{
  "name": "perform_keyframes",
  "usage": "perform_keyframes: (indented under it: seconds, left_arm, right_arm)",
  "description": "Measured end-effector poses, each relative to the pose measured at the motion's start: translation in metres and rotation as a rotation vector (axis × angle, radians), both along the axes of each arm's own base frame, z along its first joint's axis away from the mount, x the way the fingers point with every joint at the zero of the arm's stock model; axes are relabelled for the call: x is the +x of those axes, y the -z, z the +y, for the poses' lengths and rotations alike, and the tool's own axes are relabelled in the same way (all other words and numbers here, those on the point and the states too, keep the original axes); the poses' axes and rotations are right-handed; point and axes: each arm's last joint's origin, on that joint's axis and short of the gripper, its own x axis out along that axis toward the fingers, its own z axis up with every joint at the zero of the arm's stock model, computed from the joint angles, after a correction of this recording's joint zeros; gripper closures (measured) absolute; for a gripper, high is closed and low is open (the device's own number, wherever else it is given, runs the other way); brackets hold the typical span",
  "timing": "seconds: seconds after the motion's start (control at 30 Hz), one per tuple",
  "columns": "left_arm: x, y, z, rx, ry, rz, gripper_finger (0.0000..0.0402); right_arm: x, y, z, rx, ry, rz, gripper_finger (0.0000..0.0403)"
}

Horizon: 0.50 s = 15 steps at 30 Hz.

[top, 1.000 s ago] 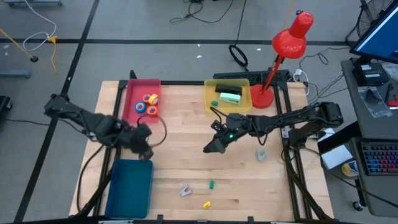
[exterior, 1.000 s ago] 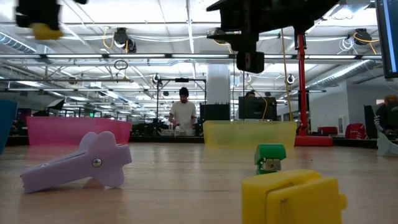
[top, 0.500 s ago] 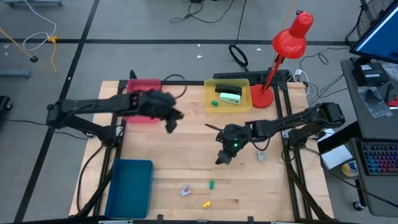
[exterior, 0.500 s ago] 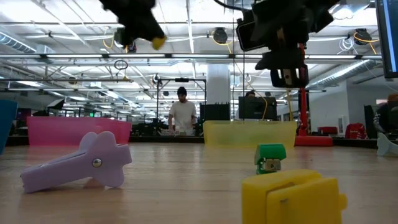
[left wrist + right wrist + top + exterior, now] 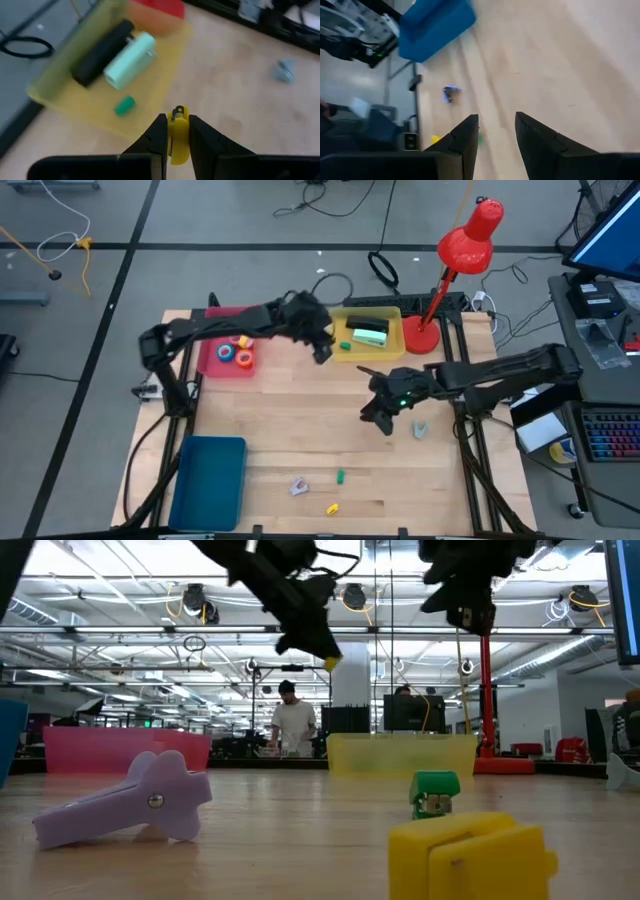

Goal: Pick and place Stapler, Stapler remover, tape
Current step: Put the small yellow stapler into the yellow bin

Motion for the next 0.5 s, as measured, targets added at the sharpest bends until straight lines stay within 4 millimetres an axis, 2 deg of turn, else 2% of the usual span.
perform_keyframes:
  seconds: [0.1,0.2,0.33,0.5]
  left_arm:
    - [0.022,-0.001,0.02,0.046,-0.028,-0.011,0.0352]
    - [0.041,0.008,0.037,0.049,-0.043,0.005,0.0352]
    - [0.061,0.027,0.058,0.038,-0.068,0.029,0.0352]
    - [0.072,0.059,0.08,-0.026,-0.126,0.079,0.0352]
  right_arm:
    - [-0.012,-0.007,-0.004,-0.078,0.021,-0.005,0.0285]
    - [-0.023,-0.013,-0.007,-0.148,0.052,-0.01,0.0285]
    - [-0.034,-0.02,-0.01,-0.207,0.071,-0.026,0.0286]
    - [-0.039,-0.024,-0.011,-0.222,0.075,-0.043,0.0287]
